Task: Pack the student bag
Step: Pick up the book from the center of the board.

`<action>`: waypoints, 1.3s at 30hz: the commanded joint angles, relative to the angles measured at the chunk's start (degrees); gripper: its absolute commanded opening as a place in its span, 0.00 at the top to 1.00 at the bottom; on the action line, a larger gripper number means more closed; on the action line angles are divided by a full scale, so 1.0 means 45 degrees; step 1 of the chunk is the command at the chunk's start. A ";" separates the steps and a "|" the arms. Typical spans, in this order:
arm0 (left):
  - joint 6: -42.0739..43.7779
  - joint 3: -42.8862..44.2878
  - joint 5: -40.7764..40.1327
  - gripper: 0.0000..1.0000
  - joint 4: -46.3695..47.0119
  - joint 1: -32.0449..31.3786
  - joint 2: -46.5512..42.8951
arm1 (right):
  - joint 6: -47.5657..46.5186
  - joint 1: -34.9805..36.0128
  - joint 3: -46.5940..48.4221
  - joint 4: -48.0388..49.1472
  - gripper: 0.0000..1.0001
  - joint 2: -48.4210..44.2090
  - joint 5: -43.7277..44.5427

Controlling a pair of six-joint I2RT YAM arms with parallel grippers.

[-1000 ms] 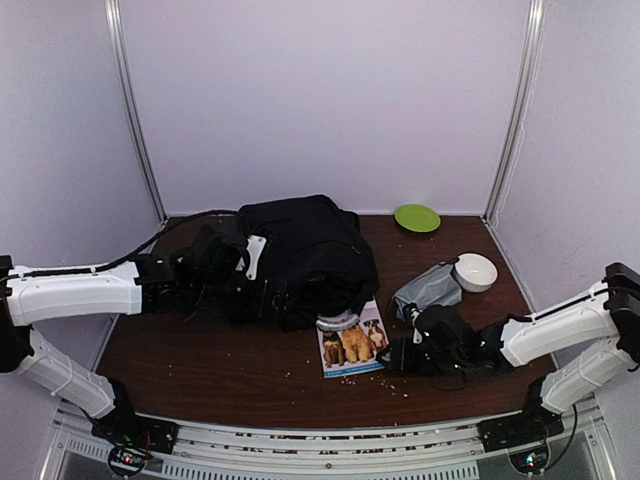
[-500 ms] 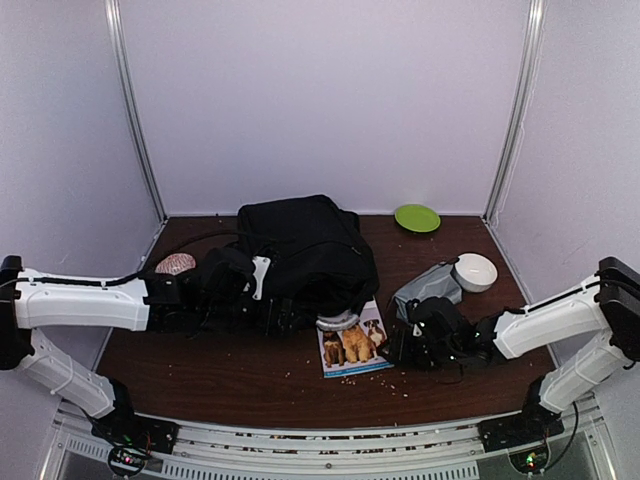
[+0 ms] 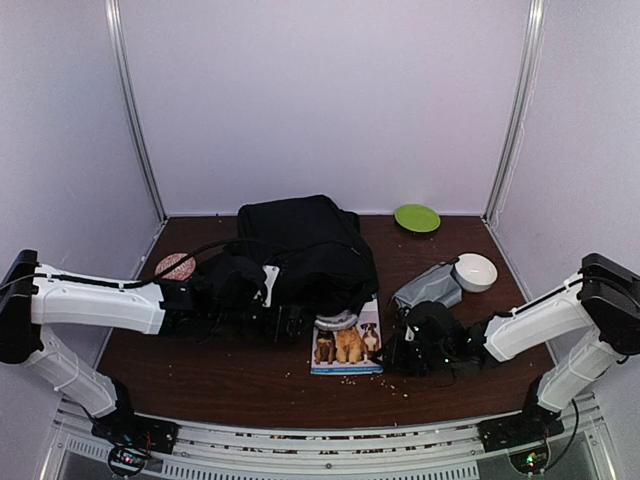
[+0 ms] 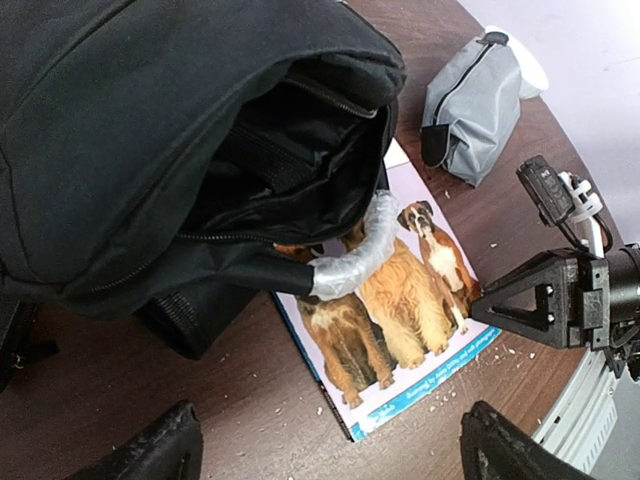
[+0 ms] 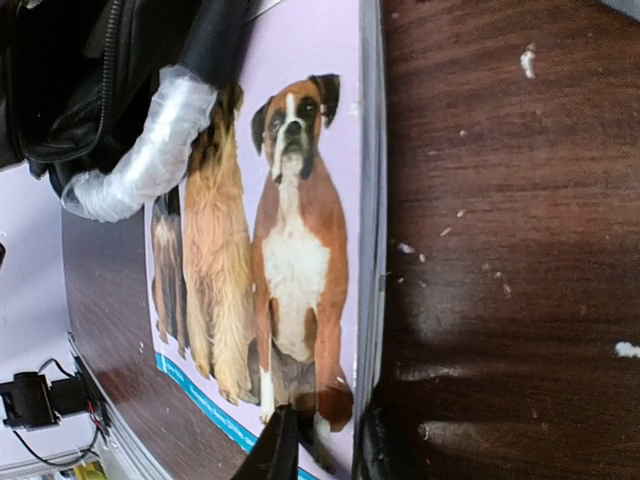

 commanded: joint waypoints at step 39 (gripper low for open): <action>-0.0394 -0.0040 0.0281 0.09 0.0513 -0.0262 0.0687 | -0.0131 0.2436 -0.1398 -0.5233 0.52 -0.5989 0.2106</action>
